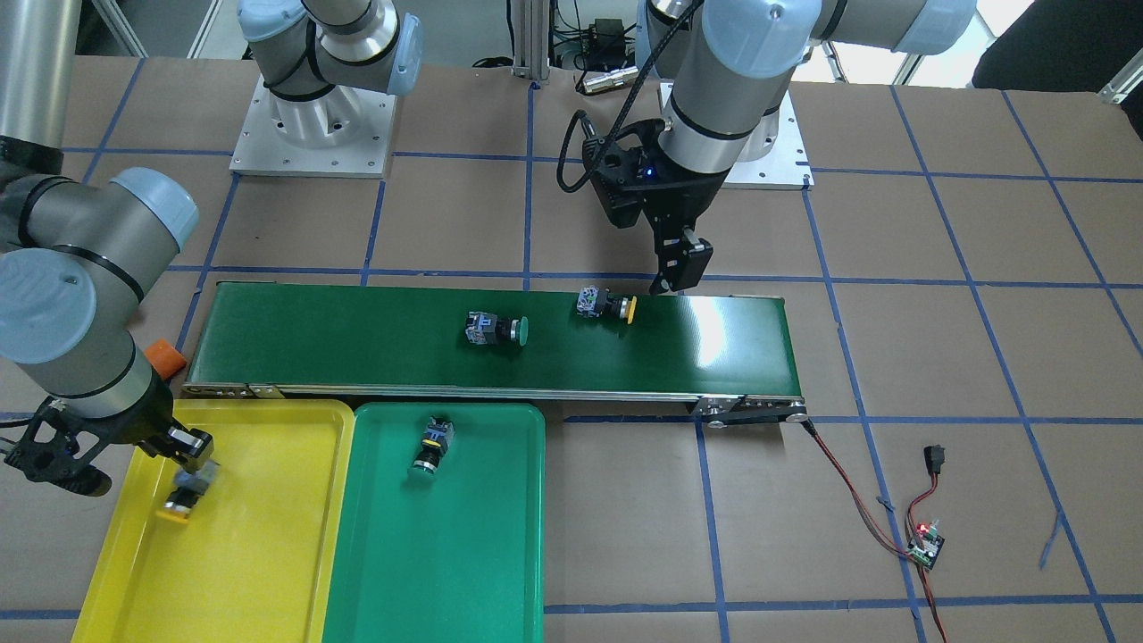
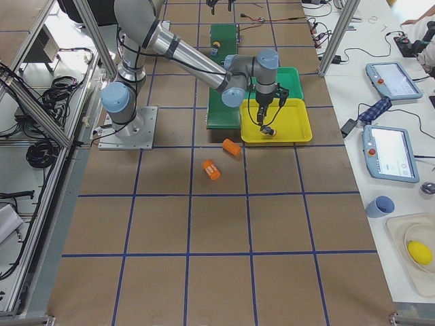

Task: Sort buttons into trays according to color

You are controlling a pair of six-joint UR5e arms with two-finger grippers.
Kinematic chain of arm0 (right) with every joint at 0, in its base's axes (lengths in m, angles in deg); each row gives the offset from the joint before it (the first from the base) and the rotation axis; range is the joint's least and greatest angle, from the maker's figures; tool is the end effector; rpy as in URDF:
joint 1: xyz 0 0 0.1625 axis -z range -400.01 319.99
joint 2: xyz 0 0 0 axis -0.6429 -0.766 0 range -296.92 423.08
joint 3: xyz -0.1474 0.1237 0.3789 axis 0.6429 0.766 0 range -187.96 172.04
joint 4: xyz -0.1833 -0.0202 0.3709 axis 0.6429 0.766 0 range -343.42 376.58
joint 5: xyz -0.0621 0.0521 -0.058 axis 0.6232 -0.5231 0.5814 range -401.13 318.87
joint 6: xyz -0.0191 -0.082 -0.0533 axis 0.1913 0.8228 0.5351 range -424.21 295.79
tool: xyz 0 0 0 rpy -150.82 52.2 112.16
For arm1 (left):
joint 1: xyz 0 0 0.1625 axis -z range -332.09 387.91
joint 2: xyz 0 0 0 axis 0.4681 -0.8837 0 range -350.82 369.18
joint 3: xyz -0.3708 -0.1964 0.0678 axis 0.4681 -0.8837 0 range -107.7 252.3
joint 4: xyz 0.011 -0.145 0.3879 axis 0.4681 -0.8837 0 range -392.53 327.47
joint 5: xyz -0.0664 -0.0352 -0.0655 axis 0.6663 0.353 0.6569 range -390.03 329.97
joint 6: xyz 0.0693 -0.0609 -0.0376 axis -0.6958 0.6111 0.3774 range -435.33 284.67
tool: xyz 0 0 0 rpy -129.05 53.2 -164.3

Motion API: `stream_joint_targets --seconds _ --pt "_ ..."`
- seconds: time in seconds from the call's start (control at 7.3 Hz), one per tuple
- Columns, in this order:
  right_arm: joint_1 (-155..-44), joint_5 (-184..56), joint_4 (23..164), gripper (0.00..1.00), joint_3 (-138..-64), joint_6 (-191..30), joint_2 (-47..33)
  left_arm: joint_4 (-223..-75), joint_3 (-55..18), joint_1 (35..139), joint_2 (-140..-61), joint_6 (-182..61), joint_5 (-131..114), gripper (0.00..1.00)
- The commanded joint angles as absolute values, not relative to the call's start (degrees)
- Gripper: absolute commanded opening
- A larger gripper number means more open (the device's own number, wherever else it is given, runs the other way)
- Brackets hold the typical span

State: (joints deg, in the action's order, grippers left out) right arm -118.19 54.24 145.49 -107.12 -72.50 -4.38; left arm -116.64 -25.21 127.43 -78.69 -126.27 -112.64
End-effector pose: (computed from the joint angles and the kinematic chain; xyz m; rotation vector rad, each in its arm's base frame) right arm -0.0031 -0.6205 0.2629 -0.5393 -2.9903 0.1866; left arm -0.2227 -0.4446 0.4527 -1.5227 -2.6114 0.0820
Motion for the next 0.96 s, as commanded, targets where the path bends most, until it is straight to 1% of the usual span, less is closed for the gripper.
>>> stream_joint_targets --seconds 0.0,0.27,0.55,0.82 --pt "-118.84 52.23 139.77 1.0 -107.1 -73.17 -9.31 -123.15 -21.75 127.23 -74.69 -109.37 -113.09 1.0" --pt "-119.11 51.86 127.47 1.0 -107.62 -84.0 -19.93 -120.01 -21.31 124.79 -74.23 -96.58 -113.88 1.0" --pt "-119.55 48.54 117.62 1.0 -108.23 -95.61 -27.24 -119.73 -20.78 121.35 -72.83 -85.31 -113.8 1.0" --pt "-120.42 44.68 115.47 1.0 -108.94 -113.94 -30.43 -119.72 -21.39 120.99 -71.17 -84.47 -113.88 1.0"
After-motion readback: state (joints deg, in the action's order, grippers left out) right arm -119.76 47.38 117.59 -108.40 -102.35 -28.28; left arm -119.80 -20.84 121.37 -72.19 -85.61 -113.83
